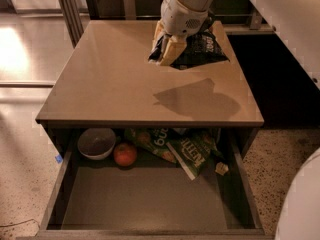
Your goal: Place blue chip bag into top drawer
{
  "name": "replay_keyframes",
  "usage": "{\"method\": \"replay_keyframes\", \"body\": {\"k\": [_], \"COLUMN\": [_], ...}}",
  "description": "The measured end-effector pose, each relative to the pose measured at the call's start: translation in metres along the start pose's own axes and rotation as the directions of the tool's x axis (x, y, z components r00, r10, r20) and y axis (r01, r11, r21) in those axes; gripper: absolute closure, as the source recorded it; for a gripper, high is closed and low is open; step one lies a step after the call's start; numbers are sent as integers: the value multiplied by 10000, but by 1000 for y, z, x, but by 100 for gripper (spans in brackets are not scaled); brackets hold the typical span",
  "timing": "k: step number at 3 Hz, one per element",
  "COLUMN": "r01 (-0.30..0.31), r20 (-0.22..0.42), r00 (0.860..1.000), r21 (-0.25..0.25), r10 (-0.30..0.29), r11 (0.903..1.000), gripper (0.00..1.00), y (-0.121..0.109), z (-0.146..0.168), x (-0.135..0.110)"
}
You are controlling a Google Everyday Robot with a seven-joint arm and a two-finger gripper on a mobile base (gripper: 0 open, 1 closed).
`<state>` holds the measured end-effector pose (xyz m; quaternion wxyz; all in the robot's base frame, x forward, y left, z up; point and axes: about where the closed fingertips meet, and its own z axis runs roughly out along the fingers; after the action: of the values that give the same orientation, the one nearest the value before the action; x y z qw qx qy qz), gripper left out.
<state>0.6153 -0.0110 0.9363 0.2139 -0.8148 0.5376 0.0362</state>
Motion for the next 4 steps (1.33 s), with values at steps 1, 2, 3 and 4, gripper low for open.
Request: {"method": "replay_keyframes", "body": {"k": [1, 2, 3, 4], "r01": [-97, -219, -409, -702], "r20": [-202, -355, -456, -315], "r00": [9997, 9991, 9980, 9969], "r21": [202, 459, 612, 688], "r10": [102, 236, 437, 725], "r11": [9997, 9987, 9973, 9952], "gripper": [100, 100, 100, 100], "y": [18, 43, 73, 129], "z": [-19, -38, -48, -43], "x": [7, 12, 18, 21]}}
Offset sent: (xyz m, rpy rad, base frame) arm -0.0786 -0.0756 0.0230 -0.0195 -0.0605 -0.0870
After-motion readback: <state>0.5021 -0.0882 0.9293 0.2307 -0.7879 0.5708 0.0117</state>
